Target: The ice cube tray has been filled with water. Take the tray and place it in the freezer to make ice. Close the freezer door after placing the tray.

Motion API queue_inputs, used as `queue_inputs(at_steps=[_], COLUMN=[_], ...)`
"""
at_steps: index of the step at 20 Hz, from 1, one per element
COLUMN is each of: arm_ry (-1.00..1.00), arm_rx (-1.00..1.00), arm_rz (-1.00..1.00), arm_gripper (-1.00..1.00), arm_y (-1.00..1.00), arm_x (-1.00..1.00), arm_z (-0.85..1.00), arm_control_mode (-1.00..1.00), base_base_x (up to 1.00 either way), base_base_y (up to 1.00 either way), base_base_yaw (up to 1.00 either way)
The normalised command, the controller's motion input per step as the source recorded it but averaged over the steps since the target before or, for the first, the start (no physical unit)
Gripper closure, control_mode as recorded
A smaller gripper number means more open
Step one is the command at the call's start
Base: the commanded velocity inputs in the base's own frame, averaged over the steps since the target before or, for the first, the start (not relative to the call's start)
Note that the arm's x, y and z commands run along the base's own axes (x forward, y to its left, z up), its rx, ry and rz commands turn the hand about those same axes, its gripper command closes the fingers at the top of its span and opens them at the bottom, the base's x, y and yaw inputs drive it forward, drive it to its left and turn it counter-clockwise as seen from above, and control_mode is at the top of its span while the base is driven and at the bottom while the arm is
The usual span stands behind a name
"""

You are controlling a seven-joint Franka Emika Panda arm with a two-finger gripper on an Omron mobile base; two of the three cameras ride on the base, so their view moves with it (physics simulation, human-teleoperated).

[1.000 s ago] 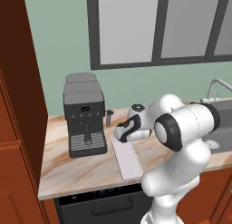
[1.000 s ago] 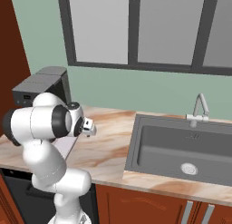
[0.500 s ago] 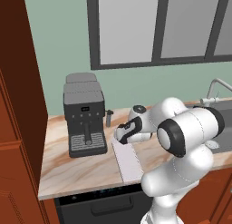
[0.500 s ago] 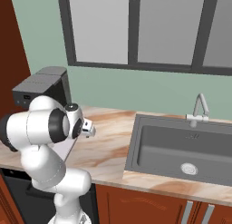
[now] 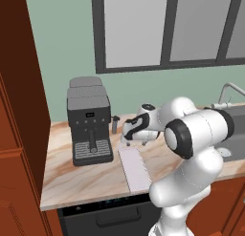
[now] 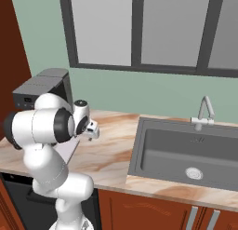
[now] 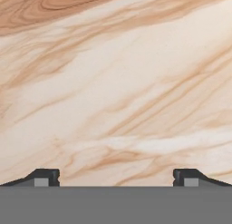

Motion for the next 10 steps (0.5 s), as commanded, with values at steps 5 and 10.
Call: queue_inputs(at_steps=[5, 10], arm_ry=[0.18, 0.01], arm_rx=[0.0, 0.0], arm_rz=[0.0, 0.0], arm_gripper=[-1.0, -1.0], arm_y=[0.0, 0.0], arm_x=[0.0, -0.1], arm_z=[0.0, 0.0], arm_control_mode=[-1.0, -1.0], base_base_x=[0.0, 0.0], base_base_y=[0.0, 0.0], base_base_yaw=[0.0, 0.0])
